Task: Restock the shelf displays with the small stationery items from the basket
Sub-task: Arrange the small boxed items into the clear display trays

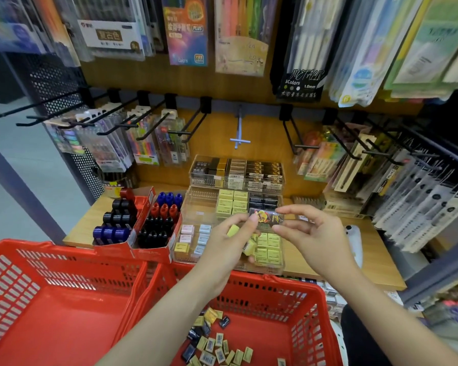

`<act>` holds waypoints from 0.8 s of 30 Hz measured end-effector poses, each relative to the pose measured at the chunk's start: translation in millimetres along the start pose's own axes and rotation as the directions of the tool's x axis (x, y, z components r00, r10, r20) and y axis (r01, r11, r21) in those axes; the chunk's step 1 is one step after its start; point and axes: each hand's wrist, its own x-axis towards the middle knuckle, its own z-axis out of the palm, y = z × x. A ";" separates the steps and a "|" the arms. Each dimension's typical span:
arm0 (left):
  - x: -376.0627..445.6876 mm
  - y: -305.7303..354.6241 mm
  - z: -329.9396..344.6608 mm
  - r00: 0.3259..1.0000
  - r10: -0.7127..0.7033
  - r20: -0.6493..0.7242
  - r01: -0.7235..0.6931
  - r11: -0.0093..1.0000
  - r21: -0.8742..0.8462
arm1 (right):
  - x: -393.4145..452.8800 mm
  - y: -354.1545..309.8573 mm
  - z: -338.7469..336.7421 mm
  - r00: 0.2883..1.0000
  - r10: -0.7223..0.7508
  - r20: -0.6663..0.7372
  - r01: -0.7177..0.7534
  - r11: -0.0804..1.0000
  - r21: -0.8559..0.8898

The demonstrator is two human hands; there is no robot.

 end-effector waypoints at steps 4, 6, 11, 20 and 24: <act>12.3 -0.4 -4.4 1.000 -0.011 -0.012 0.011 1.000 0.016 | 11.5 2.2 6.3 0.989 -0.148 0.008 0.147 0.977 -0.156; 26.0 4.1 -6.2 0.999 -0.031 -0.039 0.032 0.999 0.021 | 25.9 4.1 8.5 0.976 -0.216 0.006 0.211 0.946 -0.247; 66.6 1.8 -10.5 0.992 -0.100 -0.078 0.097 0.994 -0.045 | 59.0 19.6 24.2 0.991 -0.098 -0.092 0.084 0.986 -0.146; 106.9 -11.5 -9.1 0.948 -0.287 0.135 0.270 0.954 0.128 | 94.1 44.8 22.3 0.920 0.388 0.058 -0.354 0.758 0.547; 110.3 -11.8 -12.1 0.956 -0.289 0.059 0.282 0.954 0.107 | 101.4 43.7 13.1 0.933 0.360 -0.010 -0.340 0.889 0.305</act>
